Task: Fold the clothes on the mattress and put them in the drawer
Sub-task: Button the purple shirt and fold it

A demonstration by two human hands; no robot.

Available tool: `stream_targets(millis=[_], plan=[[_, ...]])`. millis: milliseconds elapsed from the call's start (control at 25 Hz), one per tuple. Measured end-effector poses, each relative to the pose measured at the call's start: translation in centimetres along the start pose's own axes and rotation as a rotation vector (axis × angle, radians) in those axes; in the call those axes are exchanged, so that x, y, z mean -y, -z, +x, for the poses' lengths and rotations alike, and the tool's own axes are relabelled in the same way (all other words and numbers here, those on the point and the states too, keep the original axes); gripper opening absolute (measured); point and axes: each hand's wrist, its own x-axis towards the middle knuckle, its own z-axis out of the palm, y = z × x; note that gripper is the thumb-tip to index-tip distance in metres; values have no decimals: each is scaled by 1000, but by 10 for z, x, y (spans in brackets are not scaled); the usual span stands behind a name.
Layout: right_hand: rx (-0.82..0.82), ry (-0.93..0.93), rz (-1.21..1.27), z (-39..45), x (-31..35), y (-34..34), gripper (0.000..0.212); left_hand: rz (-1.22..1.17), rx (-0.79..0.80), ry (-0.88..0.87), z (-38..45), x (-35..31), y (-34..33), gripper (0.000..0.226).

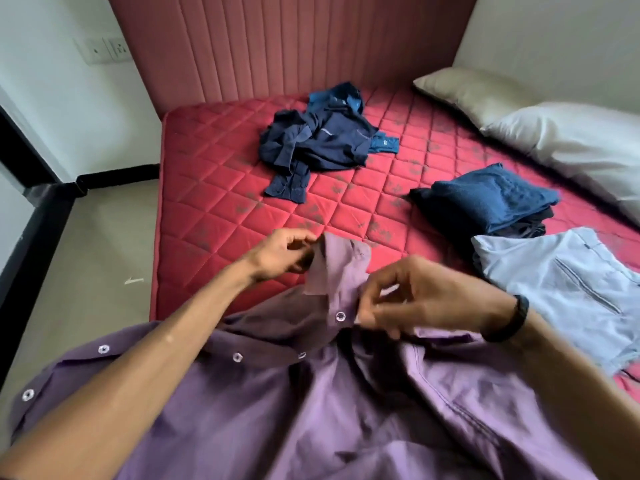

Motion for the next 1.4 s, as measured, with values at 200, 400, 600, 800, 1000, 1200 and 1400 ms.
stream_targets(millis=[200, 400, 600, 800, 1000, 1200, 1400], plan=[[-366, 90, -338, 58, 3, 70, 70, -134, -157, -265, 7, -115, 41, 22], [-451, 232, -561, 105, 77, 101, 32, -147, -329, -402, 4, -193, 92, 32], [-619, 440, -606, 94, 165, 159, 36, -68, -44, -169, -35, -161, 87, 33], [-770, 551, -618, 59, 269, 198, 42, -136, -292, -422, -54, -294, 138, 21], [-465, 336, -663, 8, 355, 229, 55, -58, -457, -628, -103, -432, 217, 26], [-627, 707, 61, -19, 386, 251, 36, 521, -515, -612, -156, -485, 240, 9], [-770, 621, -428, -44, 400, 252, 15, 780, -588, -580, -195, -511, 262, 29]])
